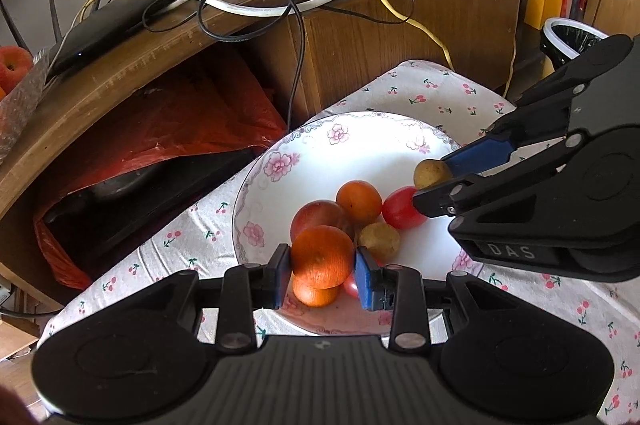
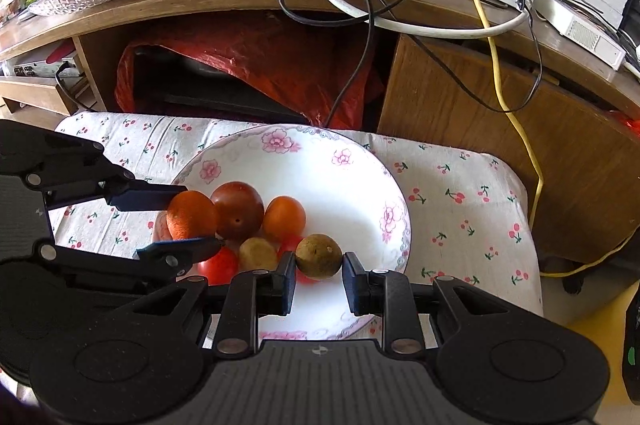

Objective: Organize fruits
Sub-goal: 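Lower both fruits into the bowl and open both tools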

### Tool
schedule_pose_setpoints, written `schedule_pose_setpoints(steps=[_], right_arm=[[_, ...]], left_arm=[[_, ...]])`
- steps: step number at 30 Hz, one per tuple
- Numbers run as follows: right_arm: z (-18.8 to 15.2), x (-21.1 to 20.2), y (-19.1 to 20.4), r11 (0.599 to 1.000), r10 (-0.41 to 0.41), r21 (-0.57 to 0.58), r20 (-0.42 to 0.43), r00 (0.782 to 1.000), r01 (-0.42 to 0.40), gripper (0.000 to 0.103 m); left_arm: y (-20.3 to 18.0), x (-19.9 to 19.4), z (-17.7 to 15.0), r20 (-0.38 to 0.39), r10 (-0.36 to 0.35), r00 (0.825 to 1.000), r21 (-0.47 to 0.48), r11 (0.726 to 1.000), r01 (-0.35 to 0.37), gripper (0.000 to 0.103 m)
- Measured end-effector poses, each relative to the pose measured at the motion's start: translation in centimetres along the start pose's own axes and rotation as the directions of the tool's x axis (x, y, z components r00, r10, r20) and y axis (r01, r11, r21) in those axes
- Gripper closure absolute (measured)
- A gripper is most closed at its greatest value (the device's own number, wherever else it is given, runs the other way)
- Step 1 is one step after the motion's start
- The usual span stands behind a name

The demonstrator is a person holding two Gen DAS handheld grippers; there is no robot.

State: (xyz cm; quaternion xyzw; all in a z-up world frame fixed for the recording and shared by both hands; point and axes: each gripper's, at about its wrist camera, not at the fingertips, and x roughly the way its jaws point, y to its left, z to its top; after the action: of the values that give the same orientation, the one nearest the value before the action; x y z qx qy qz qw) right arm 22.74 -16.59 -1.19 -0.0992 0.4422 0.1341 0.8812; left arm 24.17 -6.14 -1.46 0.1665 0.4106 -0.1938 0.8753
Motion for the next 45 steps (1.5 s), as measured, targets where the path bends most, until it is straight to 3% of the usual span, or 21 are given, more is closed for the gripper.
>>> schedule_pose_setpoints(steps=[27, 45], right_arm=[[0.9, 2.3, -2.1, 0.998, 0.028, 0.057, 0.052, 0.998, -0.031, 0.082], [0.5, 2.6, -2.9, 0.994, 0.034, 0.1, 0.068, 0.997, -0.04, 0.076]], left_arm=[[1.3, 2.1, 2.4, 0.034, 0.012, 0.999, -0.037, 0.999, -0.01, 0.061], [1.8, 3.2, 3.8, 0.046, 0.03, 0.998, -0.043, 0.999, -0.029, 0.06]])
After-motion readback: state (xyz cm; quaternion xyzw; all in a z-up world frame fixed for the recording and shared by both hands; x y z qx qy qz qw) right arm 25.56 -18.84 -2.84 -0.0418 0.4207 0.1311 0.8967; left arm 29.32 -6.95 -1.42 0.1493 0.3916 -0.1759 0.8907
